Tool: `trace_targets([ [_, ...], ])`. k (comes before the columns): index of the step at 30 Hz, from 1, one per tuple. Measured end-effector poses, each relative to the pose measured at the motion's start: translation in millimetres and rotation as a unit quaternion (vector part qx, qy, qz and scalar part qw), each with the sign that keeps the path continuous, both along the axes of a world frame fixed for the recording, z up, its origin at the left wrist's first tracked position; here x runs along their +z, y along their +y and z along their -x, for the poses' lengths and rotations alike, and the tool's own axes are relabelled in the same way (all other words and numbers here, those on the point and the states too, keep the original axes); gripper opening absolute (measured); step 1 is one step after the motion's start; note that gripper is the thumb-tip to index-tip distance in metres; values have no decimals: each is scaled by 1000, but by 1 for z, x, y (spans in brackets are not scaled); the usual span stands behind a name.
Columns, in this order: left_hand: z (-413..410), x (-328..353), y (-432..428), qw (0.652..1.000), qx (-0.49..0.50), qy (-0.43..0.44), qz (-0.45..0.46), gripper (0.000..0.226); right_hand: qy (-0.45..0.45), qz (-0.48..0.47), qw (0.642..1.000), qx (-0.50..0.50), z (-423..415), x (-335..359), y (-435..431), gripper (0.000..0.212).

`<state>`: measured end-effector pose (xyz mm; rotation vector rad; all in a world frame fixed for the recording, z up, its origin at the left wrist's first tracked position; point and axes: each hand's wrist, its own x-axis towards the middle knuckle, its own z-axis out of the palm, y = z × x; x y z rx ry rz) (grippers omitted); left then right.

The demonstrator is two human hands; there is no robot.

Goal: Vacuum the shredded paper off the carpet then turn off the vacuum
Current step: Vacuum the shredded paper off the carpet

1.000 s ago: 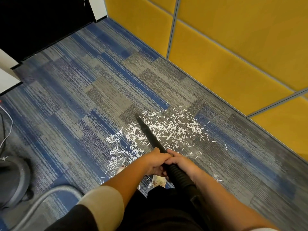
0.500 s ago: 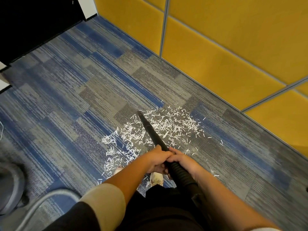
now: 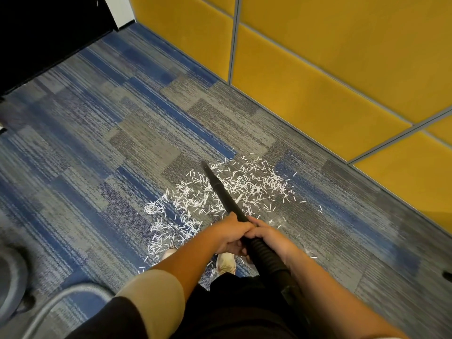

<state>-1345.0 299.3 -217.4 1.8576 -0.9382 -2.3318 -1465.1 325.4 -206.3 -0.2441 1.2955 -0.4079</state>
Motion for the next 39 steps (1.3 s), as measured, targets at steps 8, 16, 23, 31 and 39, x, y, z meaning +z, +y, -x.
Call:
trace_targets([
  [8, 5, 2, -4, 1000, -9, 4, 0, 31, -9, 0, 1000, -15, 5, 2, -1, 61],
  [16, 25, 1, -5, 999, -42, 10, -12, 39, 4, 1, 1000, -26, 23, 1, 5, 59],
  [23, 20, 9, -3, 999, -34, 18, -9, 32, -11, 8, 1000, -21, 17, 9, 5, 37],
  [31, 14, 8, -2, 1000, -28, 5, -2, 30, -14, 9, 1000, -15, 12, 8, 4, 39],
  [39, 41, 0, -10, 998, -60, 9, -13, 36, -13, 5, 998, -69, 35, 6, 7, 37],
])
